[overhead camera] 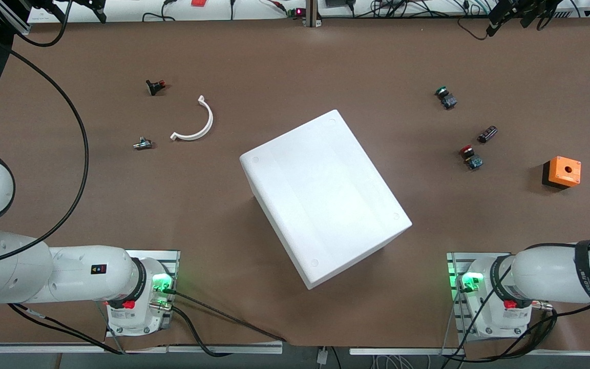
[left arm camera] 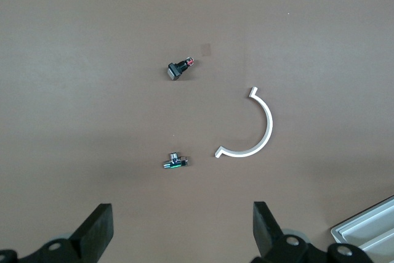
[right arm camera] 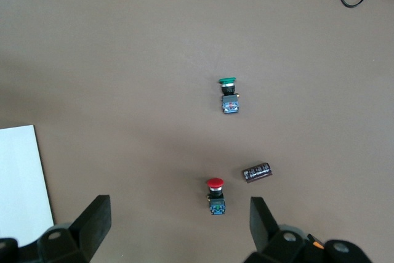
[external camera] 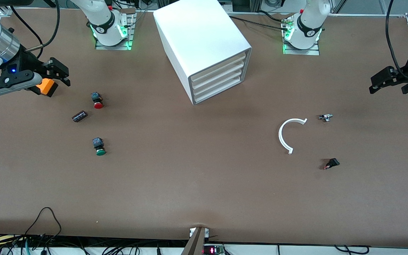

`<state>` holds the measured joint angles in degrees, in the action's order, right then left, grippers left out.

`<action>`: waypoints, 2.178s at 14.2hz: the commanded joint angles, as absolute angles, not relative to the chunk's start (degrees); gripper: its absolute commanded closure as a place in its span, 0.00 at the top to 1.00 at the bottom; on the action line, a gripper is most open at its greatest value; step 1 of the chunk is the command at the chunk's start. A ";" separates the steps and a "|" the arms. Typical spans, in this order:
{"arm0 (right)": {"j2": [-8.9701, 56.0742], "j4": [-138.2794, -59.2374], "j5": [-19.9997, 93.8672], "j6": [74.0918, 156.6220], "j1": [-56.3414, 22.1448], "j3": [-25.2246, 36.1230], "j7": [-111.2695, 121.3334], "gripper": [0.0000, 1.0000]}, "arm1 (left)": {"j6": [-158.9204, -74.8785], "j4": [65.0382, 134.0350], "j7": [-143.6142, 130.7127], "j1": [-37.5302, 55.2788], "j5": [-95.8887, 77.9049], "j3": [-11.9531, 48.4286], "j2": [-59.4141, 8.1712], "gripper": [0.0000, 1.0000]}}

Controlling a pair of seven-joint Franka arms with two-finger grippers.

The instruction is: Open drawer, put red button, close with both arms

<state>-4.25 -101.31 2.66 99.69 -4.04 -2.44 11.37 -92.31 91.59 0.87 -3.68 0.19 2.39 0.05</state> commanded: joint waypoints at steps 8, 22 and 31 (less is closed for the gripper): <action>-4.04 -100.11 2.02 98.53 -4.13 -2.55 11.95 1.00 | -91.23 90.09 2.29 -2.99 1.23 2.19 -0.88 1.00; -4.04 -100.63 2.11 98.44 -4.13 -2.55 11.43 1.00 | -83.05 94.99 16.17 -2.63 -26.95 7.63 -17.56 1.00; -3.69 -100.81 2.20 98.44 -4.13 -2.55 11.43 1.00 | -88.15 102.11 31.25 -2.55 -43.21 12.83 -26.53 0.94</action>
<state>-4.01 -101.34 2.66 99.16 -4.04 -2.45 11.41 -86.38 98.65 23.62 -2.11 -38.10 12.65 -25.14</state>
